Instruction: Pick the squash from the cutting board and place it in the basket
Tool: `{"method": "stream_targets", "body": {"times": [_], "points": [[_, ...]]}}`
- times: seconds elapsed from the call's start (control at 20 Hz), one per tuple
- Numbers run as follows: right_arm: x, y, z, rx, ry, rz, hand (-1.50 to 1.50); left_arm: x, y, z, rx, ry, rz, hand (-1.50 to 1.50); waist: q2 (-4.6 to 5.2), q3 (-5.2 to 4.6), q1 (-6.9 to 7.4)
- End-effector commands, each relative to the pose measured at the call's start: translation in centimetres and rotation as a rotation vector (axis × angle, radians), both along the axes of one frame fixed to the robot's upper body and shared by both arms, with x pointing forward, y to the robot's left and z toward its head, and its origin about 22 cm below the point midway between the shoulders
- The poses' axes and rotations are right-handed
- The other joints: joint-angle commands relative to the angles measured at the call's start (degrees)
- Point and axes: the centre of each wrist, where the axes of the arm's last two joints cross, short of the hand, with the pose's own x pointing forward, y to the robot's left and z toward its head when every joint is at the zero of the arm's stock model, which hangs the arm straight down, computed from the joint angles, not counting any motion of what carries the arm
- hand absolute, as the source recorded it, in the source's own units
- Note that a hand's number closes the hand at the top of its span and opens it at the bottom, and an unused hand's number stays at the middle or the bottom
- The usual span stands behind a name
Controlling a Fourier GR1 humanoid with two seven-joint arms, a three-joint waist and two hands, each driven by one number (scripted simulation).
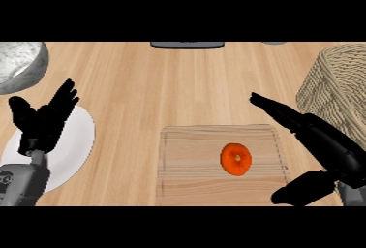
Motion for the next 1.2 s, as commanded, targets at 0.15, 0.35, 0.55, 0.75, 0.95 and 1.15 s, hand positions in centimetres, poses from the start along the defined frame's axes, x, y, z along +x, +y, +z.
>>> {"method": "stream_targets", "body": {"times": [0.15, 0.35, 0.55, 0.75, 0.95, 1.15], "points": [[1.7, 2.5, -6.8, -0.021, 0.026, -0.008, -1.50, -0.7, -1.4, 0.4, 0.005, -0.005, -0.022, 0.00, -0.05, -0.02, 0.15], [3.2, 3.7, -8.5, -0.094, 0.080, -0.003, -1.50, 0.5, 0.9, 1.2, -0.017, -0.007, 0.000, 0.00, 0.02, -0.04, 0.01], [2.9, 2.0, -9.6, -0.144, 0.105, 0.004, -1.50, 0.2, 1.4, 2.2, 0.021, 0.005, 0.005, 0.00, -0.08, -0.03, -0.01], [3.7, 3.2, -8.5, -0.154, 0.105, 0.007, -1.50, -1.3, 0.4, 0.6, 0.006, -0.009, -0.003, 0.00, -0.12, -0.04, -0.04], [4.4, 0.8, -9.2, -0.121, 0.078, 0.018, -1.50, -0.5, 1.1, 0.2, -0.005, -0.004, 0.007, 0.00, -0.09, -0.04, -0.15], [1.4, 1.8, -9.3, -0.095, 0.104, 0.057, -1.50, -2.2, -0.6, 0.5, -0.004, 0.003, -0.013, 0.00, -0.19, -0.04, -0.16]]}}
